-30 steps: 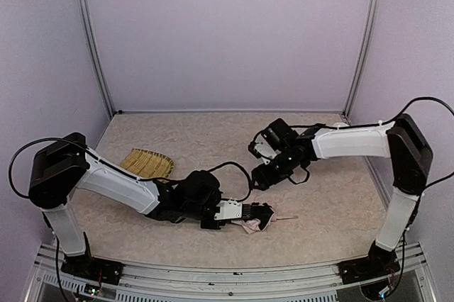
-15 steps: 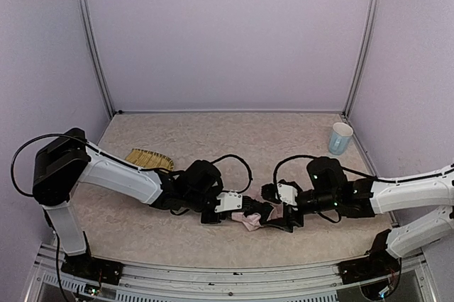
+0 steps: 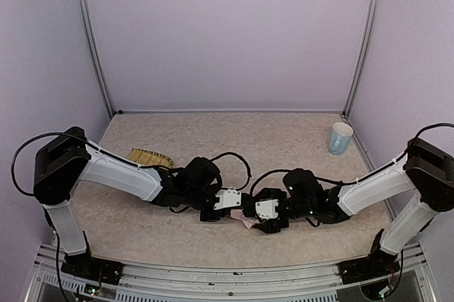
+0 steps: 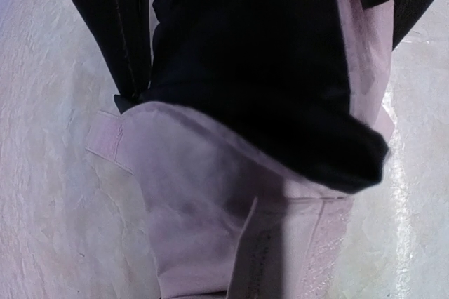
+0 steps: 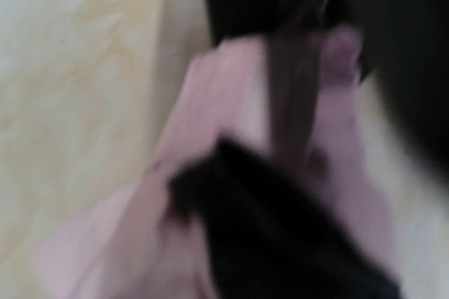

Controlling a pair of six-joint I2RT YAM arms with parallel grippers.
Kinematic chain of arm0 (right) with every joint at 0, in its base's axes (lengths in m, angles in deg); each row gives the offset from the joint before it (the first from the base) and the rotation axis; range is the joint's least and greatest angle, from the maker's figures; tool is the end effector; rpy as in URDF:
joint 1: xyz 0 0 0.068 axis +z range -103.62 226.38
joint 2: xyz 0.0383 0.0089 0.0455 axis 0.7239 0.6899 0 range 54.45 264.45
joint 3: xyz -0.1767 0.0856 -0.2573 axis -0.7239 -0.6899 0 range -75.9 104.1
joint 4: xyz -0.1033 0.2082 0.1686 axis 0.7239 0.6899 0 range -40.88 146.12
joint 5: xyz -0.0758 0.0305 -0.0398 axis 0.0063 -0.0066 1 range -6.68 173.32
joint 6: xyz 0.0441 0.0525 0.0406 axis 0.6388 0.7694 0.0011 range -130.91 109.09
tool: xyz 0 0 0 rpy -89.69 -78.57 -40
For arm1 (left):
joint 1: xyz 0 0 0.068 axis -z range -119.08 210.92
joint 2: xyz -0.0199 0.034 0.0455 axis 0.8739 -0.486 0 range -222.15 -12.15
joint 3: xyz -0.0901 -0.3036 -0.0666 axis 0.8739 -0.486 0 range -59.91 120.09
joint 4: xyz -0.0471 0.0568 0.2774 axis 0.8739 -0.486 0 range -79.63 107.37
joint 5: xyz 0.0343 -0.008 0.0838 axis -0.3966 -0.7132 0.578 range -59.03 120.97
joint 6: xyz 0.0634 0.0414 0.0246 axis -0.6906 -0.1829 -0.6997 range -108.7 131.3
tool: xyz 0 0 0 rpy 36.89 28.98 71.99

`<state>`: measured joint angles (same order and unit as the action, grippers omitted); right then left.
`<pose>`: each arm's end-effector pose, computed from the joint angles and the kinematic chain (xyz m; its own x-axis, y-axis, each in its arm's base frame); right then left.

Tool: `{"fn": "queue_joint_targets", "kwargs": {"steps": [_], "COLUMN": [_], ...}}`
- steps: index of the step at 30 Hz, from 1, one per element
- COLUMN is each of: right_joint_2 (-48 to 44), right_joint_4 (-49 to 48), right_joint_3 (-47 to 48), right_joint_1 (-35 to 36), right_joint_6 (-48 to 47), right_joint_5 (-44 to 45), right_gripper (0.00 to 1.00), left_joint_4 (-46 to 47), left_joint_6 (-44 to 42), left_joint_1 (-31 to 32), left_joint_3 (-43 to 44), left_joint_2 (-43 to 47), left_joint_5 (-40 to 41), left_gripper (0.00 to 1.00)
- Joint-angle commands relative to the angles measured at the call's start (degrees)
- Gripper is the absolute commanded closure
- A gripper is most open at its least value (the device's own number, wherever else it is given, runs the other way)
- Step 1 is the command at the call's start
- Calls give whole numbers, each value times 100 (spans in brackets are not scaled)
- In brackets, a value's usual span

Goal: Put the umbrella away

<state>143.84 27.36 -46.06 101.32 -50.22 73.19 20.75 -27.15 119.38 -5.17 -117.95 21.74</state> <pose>0.1728 0.2674 0.1387 0.2888 -0.6741 -0.6798 -0.9082 0.0318 -0.4173 0.2099 -0.3631 0.1391 0.2553 0.7573 -0.6011 0.9436 -0.0596 0.3257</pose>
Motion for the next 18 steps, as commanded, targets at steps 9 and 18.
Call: {"fn": "queue_joint_targets", "kwargs": {"steps": [9, 18], "right_joint_2": [768, 670], "right_joint_4": [-113, 231], "right_joint_3": [178, 163], "right_joint_1": [163, 164], "right_joint_6": [-1094, -1439], "right_joint_5": [1153, 1193], "right_gripper": [75, 100], "left_joint_4": [-603, 89], "left_joint_6": [452, 684], "left_joint_1": [-278, -482], "left_joint_3": [-318, -795], "left_joint_2": [-154, 315], "left_joint_5": [-540, -792], "left_gripper": [89, 53]}}
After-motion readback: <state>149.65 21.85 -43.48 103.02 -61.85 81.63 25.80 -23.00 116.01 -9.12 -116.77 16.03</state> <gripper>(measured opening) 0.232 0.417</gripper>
